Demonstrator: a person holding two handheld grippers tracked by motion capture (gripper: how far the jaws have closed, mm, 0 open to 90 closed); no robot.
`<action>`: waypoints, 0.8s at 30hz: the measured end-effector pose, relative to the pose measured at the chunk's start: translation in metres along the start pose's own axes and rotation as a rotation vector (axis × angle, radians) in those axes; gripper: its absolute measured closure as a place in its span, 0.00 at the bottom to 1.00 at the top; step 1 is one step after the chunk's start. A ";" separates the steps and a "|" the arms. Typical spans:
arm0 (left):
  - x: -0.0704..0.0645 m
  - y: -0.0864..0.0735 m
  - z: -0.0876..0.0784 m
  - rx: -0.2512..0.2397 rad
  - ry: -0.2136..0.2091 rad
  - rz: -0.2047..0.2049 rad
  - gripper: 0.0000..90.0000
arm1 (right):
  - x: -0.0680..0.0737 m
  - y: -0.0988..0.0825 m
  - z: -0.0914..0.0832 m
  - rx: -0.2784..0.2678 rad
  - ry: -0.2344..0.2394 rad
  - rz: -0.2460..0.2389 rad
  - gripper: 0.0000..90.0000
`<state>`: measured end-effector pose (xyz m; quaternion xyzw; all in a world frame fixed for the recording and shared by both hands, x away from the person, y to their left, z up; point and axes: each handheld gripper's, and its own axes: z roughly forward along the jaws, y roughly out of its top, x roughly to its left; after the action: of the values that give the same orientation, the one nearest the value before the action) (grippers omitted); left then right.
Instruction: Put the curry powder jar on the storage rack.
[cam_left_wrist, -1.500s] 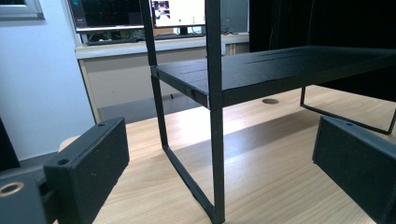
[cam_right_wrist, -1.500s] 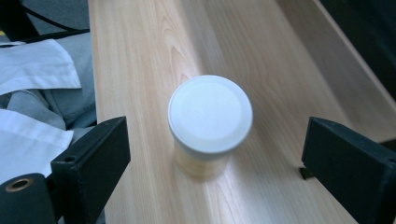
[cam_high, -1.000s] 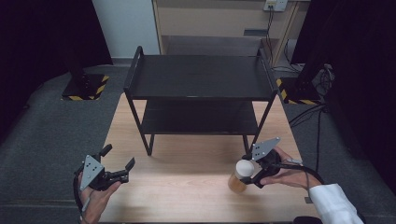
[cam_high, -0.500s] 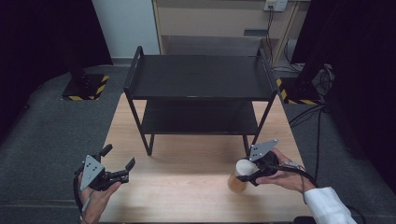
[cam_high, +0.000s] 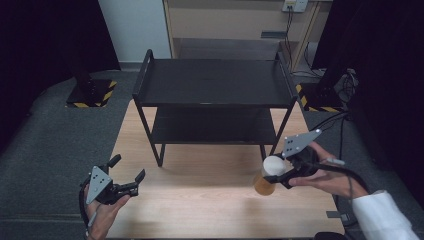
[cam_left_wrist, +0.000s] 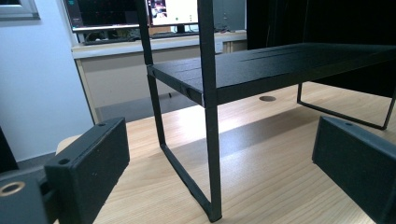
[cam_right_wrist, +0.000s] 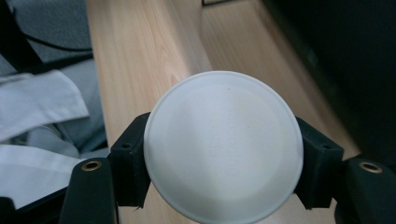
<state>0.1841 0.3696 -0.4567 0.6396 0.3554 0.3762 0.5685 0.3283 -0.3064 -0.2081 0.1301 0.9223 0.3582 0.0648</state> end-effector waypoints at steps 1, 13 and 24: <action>0.000 0.000 0.000 0.000 0.000 0.000 0.03 | 0.002 0.019 -0.018 -0.002 0.004 -0.020 0.37; 0.000 0.001 -0.001 -0.001 0.002 -0.006 0.03 | 0.011 0.128 -0.104 -0.044 -0.058 -0.073 0.37; 0.001 0.000 -0.002 -0.003 -0.003 -0.010 0.03 | -0.029 0.218 -0.109 -0.028 -0.022 -0.082 0.37</action>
<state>0.1828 0.3710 -0.4565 0.6376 0.3573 0.3727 0.5718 0.3748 -0.2300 0.0201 0.0954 0.9210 0.3665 0.0913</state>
